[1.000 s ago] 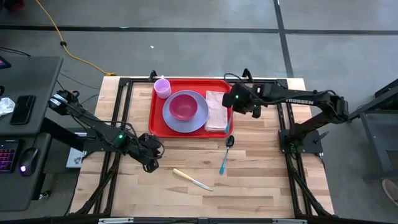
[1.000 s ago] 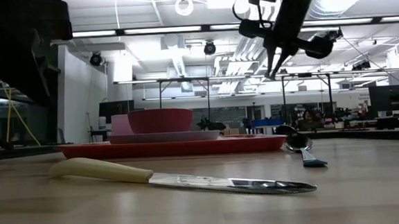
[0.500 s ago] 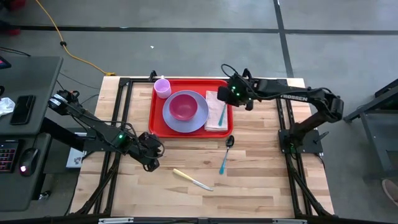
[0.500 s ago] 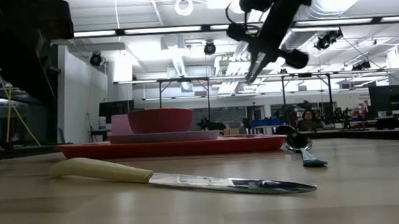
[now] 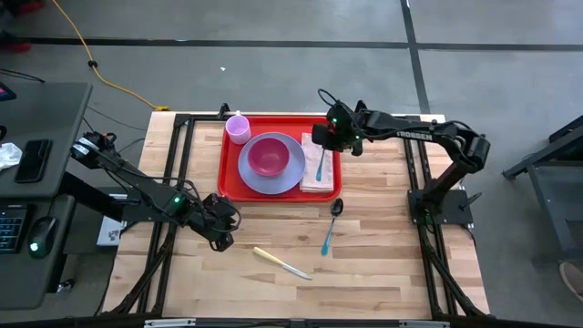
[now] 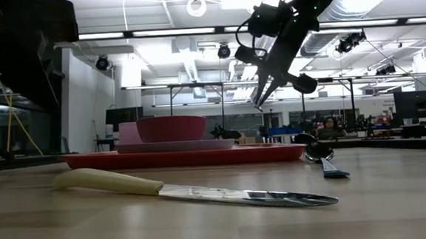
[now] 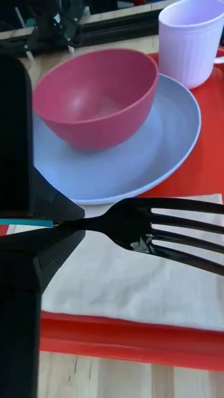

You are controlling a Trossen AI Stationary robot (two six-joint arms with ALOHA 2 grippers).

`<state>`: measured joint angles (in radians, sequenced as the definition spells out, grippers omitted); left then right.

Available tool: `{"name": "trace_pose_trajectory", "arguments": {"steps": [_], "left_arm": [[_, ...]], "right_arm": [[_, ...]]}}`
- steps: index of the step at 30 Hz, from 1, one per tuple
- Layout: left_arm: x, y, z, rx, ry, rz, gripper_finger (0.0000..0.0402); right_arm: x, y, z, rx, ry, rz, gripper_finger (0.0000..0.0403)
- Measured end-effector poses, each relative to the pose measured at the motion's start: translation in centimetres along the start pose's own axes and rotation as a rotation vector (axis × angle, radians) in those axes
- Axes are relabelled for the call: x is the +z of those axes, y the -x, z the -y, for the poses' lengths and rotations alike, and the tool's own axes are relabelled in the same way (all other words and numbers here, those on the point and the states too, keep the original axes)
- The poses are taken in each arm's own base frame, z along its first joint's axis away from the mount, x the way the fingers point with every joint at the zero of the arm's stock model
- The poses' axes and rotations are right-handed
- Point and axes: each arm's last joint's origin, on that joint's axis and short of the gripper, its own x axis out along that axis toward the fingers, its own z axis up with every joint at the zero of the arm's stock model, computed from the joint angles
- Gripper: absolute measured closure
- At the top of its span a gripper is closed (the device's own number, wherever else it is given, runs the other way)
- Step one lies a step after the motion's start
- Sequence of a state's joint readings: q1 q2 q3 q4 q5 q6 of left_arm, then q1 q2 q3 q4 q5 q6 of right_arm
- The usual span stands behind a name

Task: Set up tray
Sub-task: Put the blue fork on the brown napkin

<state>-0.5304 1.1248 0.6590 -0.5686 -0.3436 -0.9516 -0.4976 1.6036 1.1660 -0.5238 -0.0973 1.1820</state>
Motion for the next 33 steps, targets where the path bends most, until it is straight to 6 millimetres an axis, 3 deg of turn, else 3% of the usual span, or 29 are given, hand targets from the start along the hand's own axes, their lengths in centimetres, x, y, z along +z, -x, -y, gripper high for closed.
{"name": "trace_pose_trajectory", "arguments": {"steps": [20, 33], "left_arm": [[1.0, 0.1, 1.1, -0.072, -0.069, 0.143, 0.0263], [1.3, 0.1, 1.3, -0.097, -0.038, 0.168, 0.0263]], "right_arm": [[2.7, -3.6, 1.4, 0.005, 0.047, -0.067, 0.0403], [2.8, -6.7, 2.4, -0.017, 0.067, -0.144, 0.0403]]}}
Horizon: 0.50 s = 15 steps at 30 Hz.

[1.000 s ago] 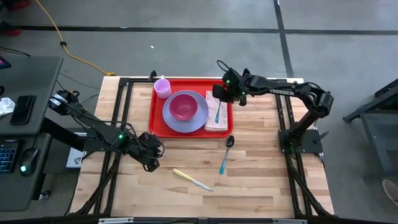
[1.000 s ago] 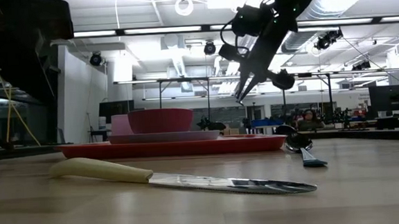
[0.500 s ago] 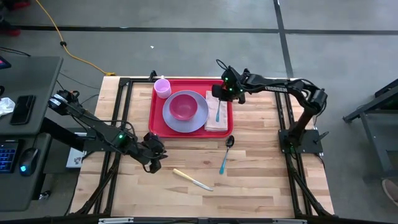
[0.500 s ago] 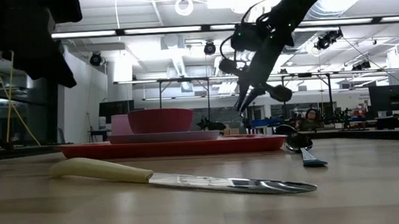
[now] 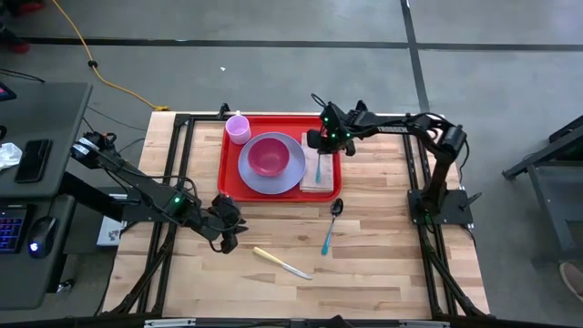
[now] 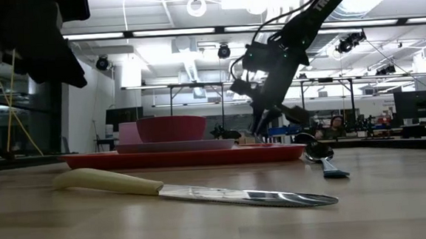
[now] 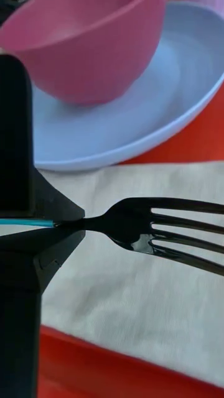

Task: Set up tray
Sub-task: Put the blue fork on the brown napkin

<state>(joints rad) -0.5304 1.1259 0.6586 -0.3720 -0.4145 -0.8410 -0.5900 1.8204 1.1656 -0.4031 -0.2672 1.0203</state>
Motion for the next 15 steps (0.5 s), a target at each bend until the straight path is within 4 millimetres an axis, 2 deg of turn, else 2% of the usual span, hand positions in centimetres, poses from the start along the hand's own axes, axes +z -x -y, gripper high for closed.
{"name": "trace_pose_trajectory", "arguments": {"steps": [15], "left_arm": [[0.07, -0.01, 0.08, -0.008, 0.006, 0.007, 0.0263]], "right_arm": [[-0.03, -0.34, 0.16, -0.014, -0.013, -0.003, 0.0403]]}}
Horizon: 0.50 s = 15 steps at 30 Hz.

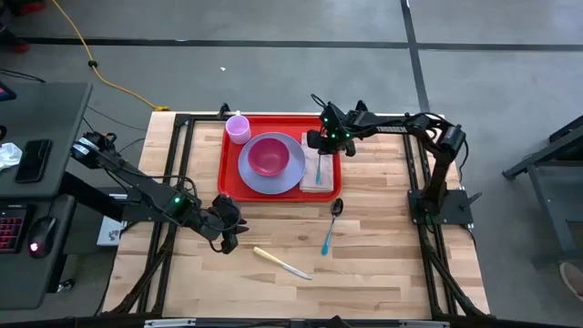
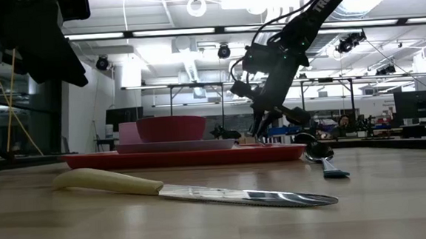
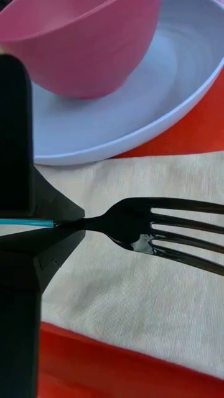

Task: Set up tray
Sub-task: Put the blue fork on the brown napkin

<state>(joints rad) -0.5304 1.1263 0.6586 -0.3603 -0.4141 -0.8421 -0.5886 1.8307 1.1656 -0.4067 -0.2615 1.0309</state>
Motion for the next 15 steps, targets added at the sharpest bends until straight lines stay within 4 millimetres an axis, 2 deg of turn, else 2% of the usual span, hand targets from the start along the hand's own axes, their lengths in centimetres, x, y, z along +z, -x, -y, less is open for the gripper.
{"name": "trace_pose_trajectory", "arguments": {"steps": [15], "left_arm": [[0.0, 0.0, 0.0, 0.0, -0.004, -0.001, 0.0263]], "right_arm": [[-0.3, -2.1, 0.5, -0.038, -0.02, -0.028, 0.0403]]}}
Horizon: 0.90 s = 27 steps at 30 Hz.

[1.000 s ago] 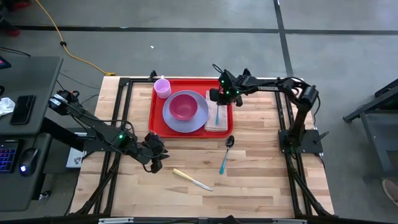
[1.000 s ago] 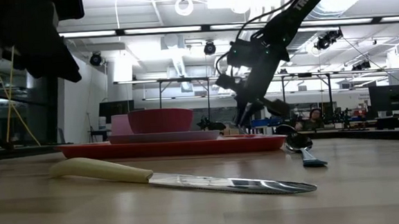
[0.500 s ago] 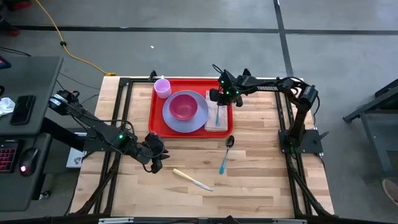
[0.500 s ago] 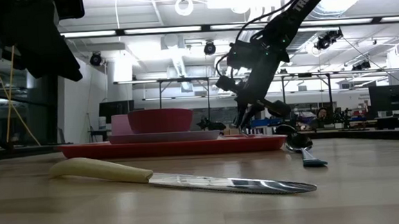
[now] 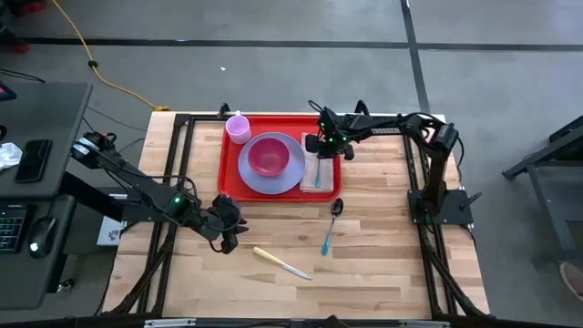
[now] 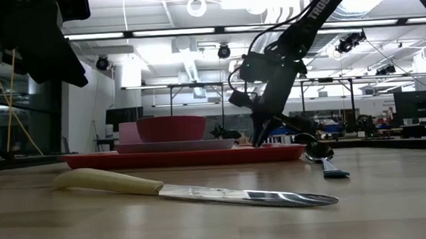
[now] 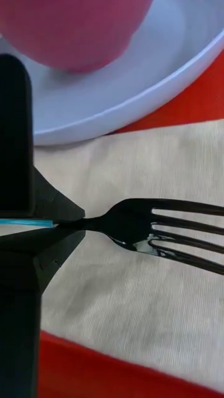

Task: Set up tray
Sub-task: Put the blue fork on the brown napkin

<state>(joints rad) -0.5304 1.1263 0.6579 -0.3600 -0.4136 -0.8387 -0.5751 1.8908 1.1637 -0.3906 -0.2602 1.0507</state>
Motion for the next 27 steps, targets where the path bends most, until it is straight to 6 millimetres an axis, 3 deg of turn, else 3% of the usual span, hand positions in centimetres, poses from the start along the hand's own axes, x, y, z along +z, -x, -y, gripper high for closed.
{"name": "trace_pose_trajectory", "arguments": {"steps": [27], "left_arm": [[-0.04, 0.0, 0.01, -0.007, -0.008, -0.01, 0.0263]], "right_arm": [[0.31, -0.02, -0.21, 0.015, 0.037, 0.043, 0.0389]]}}
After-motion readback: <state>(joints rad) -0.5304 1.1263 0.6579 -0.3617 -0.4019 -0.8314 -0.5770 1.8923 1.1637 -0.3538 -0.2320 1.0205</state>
